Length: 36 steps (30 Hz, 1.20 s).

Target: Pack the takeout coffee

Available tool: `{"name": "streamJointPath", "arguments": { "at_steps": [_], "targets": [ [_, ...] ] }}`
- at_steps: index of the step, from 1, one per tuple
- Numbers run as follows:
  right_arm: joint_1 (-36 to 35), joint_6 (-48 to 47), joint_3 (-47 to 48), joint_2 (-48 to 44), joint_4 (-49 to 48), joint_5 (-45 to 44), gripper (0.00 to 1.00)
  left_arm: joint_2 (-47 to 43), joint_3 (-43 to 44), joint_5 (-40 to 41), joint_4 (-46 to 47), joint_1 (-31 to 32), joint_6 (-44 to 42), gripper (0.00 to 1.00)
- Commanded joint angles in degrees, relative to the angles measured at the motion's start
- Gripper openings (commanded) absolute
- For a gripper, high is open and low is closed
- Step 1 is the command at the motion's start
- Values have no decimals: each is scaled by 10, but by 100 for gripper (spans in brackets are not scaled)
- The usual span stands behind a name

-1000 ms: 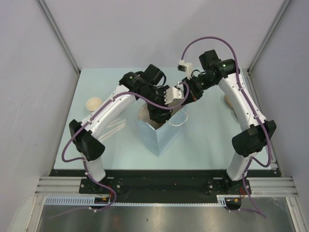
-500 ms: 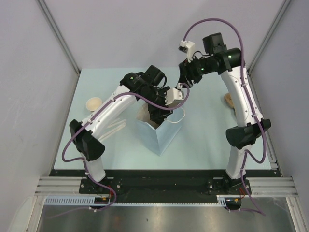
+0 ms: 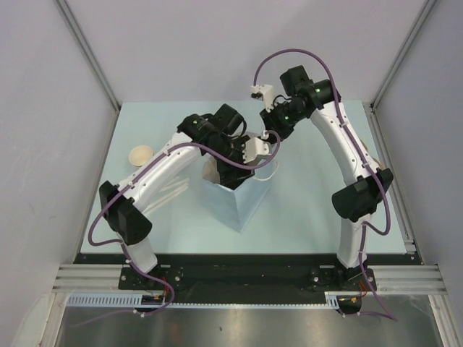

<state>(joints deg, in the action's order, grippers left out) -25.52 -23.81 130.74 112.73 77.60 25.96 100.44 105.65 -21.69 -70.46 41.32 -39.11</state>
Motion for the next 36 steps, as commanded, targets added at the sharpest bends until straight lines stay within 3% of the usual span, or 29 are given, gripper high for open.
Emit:
{"name": "streamJointPath", "arguments": {
  "at_steps": [1,5,10,15,16,19,22,29,33,36],
  "targets": [
    [26,33,4,-28,80,40,0,-33,9,30,25,-11,21,31],
    [29,82,-78,-95,68,106,0,-6,61,35,45,-10,53,30],
    [0,106,-170,-167,59,120,0,18,100,35,59,-10,75,29],
    [13,119,-213,-192,58,122,16,19,91,5,56,-10,64,30],
    [14,121,-212,-193,57,123,26,16,85,-4,52,-9,56,29],
    [23,122,-196,-189,59,129,49,-6,50,-19,46,-8,39,29],
    [31,116,-147,-167,56,128,61,-29,7,-12,56,-8,26,29],
    [42,37,52,-55,65,103,72,-39,1,-31,53,-8,28,29],
    [35,-41,87,-25,50,109,84,-43,-4,-48,48,-7,21,29],
    [25,-95,84,-14,33,118,86,-49,-9,-54,47,-7,18,29]
  ]
}}
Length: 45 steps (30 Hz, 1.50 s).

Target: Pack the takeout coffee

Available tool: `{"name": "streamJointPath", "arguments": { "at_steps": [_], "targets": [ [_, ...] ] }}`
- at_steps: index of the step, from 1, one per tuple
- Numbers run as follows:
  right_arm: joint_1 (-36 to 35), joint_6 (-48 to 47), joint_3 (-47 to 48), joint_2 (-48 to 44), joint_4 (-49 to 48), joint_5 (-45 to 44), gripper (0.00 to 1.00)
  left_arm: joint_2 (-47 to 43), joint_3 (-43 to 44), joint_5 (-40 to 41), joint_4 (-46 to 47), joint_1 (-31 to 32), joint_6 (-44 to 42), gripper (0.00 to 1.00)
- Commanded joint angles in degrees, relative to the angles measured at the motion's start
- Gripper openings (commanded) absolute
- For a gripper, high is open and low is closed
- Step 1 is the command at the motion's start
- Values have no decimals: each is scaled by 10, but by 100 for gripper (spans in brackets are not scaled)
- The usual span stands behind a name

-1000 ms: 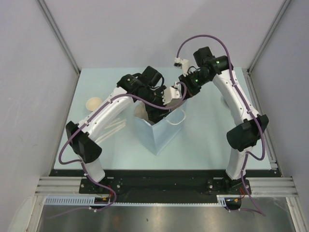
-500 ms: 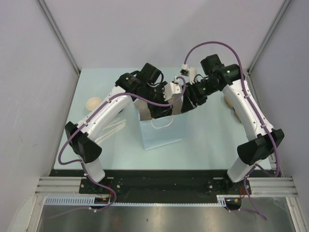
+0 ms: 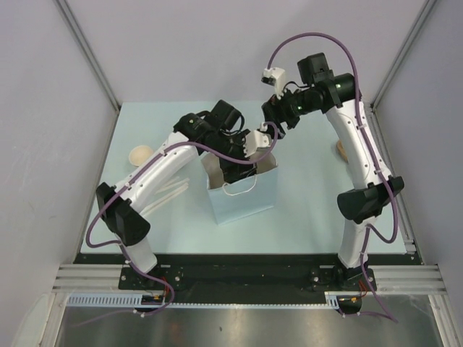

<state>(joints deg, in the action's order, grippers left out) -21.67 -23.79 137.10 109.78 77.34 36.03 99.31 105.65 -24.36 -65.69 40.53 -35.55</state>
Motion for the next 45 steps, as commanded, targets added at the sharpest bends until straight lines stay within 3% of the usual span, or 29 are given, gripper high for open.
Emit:
{"name": "streamJointPath", "arguments": {
  "at_steps": [1,6,13,16,17,19,20,22,27,33,37,41,45],
  "targets": [
    [-20,-101,21,22,27,25,86,-42,-14,-29,2,1,-20,29],
    [-41,-124,15,36,26,59,84,-50,-29,-31,12,1,-16,29],
    [-57,-112,-55,41,-24,66,72,-55,-35,-27,20,1,-16,29],
    [-62,-105,-47,54,-20,58,58,-65,-46,-23,22,1,-14,29],
    [-62,-104,-46,54,-18,59,45,-68,-50,-14,25,2,-12,29],
    [-62,-99,-48,49,-15,61,31,-80,-66,-2,39,1,-6,29],
    [-61,-94,-49,46,-19,60,14,-84,-71,5,44,1,-1,29],
    [-61,-66,-47,35,-34,44,0,-97,-84,16,57,1,7,29],
    [-55,-21,-56,-6,-104,18,0,-119,-123,48,98,1,10,29],
    [-72,-17,-148,-82,-175,-19,0,-168,-228,64,157,9,-10,29],
    [-81,2,-248,-140,-248,-28,0,-203,-300,89,215,18,-4,29],
    [-108,0,-437,-248,-392,-65,0,-238,-395,122,309,34,18,29],
    [-142,-6,-510,-304,-439,-96,0,-275,-460,146,366,53,43,28]
  ]
}}
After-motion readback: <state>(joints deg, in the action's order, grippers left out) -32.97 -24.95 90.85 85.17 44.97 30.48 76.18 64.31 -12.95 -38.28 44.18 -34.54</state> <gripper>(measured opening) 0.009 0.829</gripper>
